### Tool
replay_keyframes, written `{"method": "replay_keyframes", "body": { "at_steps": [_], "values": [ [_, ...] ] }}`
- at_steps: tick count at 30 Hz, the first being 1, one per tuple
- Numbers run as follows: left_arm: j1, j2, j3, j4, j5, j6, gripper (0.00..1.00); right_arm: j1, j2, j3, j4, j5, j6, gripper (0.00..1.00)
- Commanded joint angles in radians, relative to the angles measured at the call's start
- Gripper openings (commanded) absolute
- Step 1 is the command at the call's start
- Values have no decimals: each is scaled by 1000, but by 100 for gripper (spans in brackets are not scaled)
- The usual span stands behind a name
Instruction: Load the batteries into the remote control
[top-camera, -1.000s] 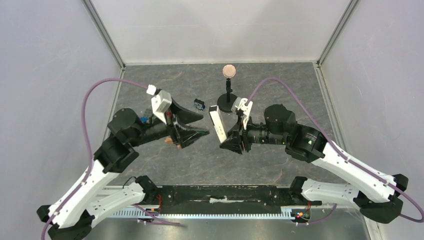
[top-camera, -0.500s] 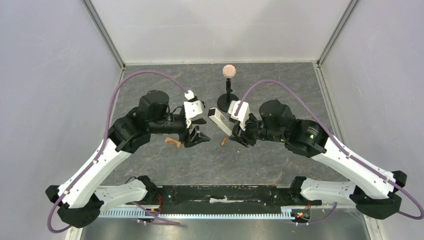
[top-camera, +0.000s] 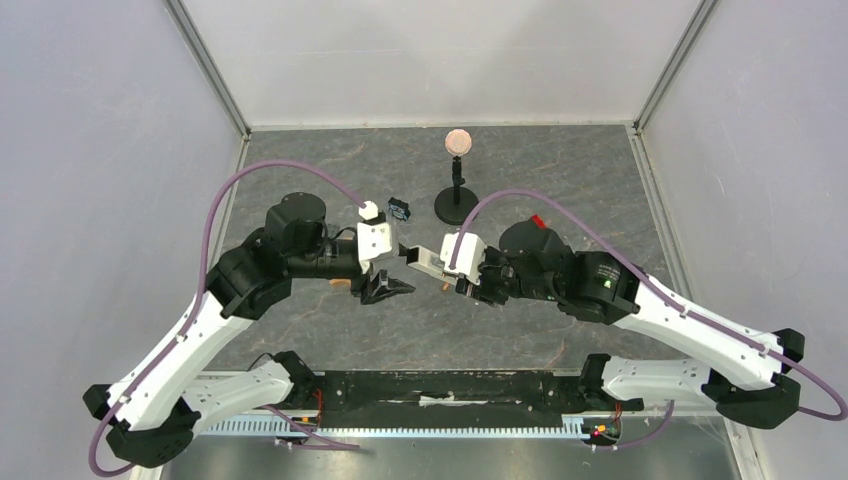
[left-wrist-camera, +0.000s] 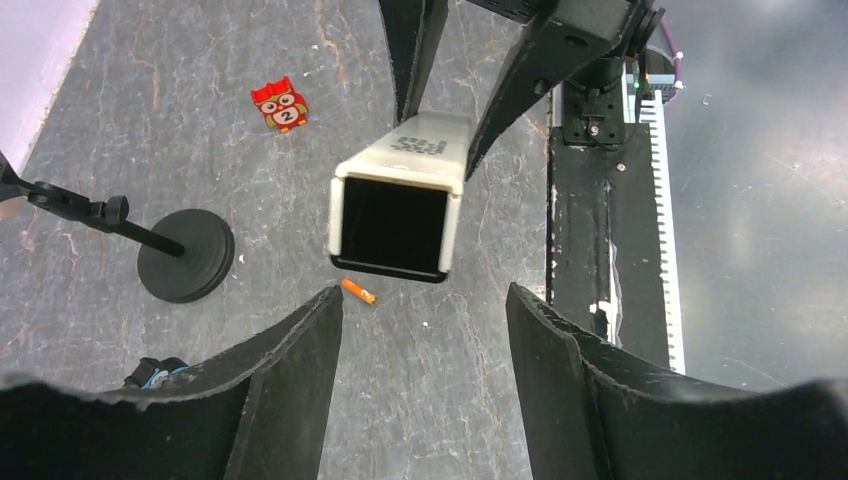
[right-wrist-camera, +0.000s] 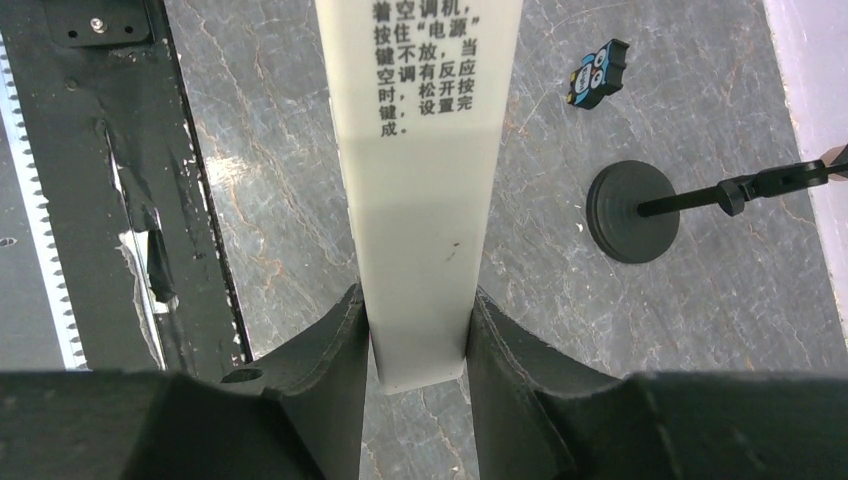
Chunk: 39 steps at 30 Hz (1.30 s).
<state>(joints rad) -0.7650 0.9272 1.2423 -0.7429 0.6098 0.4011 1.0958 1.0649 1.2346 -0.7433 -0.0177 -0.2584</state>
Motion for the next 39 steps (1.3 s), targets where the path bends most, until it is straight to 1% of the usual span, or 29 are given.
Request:
{"method": "replay_keyframes", "body": {
  "at_steps": [1, 5, 7, 10, 14, 18, 19, 22, 26, 31, 34, 39],
  "values": [
    [0, -26, -31, 113, 32, 27, 67, 21, -32, -10, 38, 21, -36, 0],
    [-1, -16, -35, 136, 72, 14, 67, 37, -27, -14, 32, -18, -40, 0],
    [0, -15, -51, 156, 91, 31, 67, 46, -24, -17, 30, -32, -41, 0],
    [0, -30, -85, 213, 99, 21, 67, 57, -13, -16, 20, -30, -41, 0],
    [0, -55, -114, 230, 167, 50, 67, 61, 7, -8, -2, -11, -33, 0],
    [0, -70, -129, 244, 173, 53, 64, 61, 26, 7, -7, 11, -11, 0],
    [0, -75, -133, 244, 183, 54, 64, 61, 31, 11, -5, 37, -2, 0],
    [0, -84, -143, 250, 197, 52, 65, 61, 40, 19, -3, 51, 14, 0],
    [0, -86, -154, 268, 164, 35, 63, 61, 36, 23, 17, 38, 29, 0],
    [0, -77, -176, 323, 130, -9, 57, 61, 34, 25, 25, 35, 28, 0],
    [0, -75, -189, 372, 114, -55, 50, 61, 32, 21, 31, 46, 21, 0],
    [0, -75, -198, 387, 104, -79, 46, 61, 18, 7, 54, 66, 14, 0]
  ]
}}
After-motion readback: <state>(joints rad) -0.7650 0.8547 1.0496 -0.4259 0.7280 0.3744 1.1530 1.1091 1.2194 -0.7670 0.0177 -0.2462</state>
